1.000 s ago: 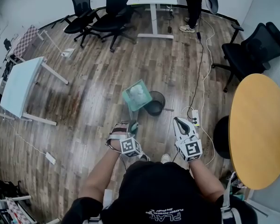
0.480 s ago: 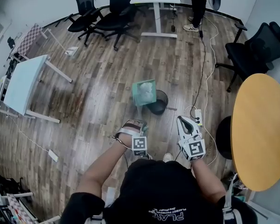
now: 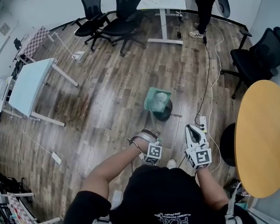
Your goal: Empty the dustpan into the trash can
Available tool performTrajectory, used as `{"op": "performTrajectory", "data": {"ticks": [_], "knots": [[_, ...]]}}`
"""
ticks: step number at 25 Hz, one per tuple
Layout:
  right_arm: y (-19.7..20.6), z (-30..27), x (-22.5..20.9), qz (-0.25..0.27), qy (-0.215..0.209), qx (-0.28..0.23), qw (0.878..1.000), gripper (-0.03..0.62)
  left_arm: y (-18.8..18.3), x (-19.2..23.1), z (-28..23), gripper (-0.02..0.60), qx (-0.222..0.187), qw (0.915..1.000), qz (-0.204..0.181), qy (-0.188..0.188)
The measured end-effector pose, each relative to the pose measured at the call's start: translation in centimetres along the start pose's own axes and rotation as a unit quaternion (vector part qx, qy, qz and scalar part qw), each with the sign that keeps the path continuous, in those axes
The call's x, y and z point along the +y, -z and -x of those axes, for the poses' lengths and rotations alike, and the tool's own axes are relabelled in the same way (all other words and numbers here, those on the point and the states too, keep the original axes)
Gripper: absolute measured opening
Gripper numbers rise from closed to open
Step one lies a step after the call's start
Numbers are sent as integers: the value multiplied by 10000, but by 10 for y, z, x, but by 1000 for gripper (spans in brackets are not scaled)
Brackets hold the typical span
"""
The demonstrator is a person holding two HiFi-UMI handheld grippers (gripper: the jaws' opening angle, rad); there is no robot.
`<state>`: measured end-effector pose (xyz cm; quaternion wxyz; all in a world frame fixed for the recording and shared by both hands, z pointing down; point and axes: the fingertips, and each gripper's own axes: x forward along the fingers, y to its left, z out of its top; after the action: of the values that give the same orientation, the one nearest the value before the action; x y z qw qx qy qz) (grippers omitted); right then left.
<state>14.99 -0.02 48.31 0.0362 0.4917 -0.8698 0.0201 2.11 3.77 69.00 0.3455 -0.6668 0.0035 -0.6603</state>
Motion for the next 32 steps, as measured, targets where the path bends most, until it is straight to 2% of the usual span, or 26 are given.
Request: {"op": "performTrajectory", "data": {"ticks": [7,9,13,21,26,28,32], "knots": [[-5,-2,-3,-16,26,-104,9999,25,-10,-14,-3,107,74,9978,-652,67],[-3,-3,-3,-36,16,-99,9999,25,-10,-22,-4,107,125,9950,-987,103],[1,-4,1,-57,-55,-75,9999,25,-7,-42,-7,109,240,9842,-1742,203],[6,-11,11,-58,-159,-35,9999,25,2,-60,-12,117,354,9720,-2298,332],[4,-17,13,-42,-198,-21,9998,25,12,-76,-13,121,479,9526,-2968,461],[4,-18,16,-46,-211,-26,9998,25,14,-80,-14,121,478,9502,-3045,462],[4,-22,19,-35,-246,-12,9997,25,17,-78,-13,121,466,9526,-2974,440]]}}
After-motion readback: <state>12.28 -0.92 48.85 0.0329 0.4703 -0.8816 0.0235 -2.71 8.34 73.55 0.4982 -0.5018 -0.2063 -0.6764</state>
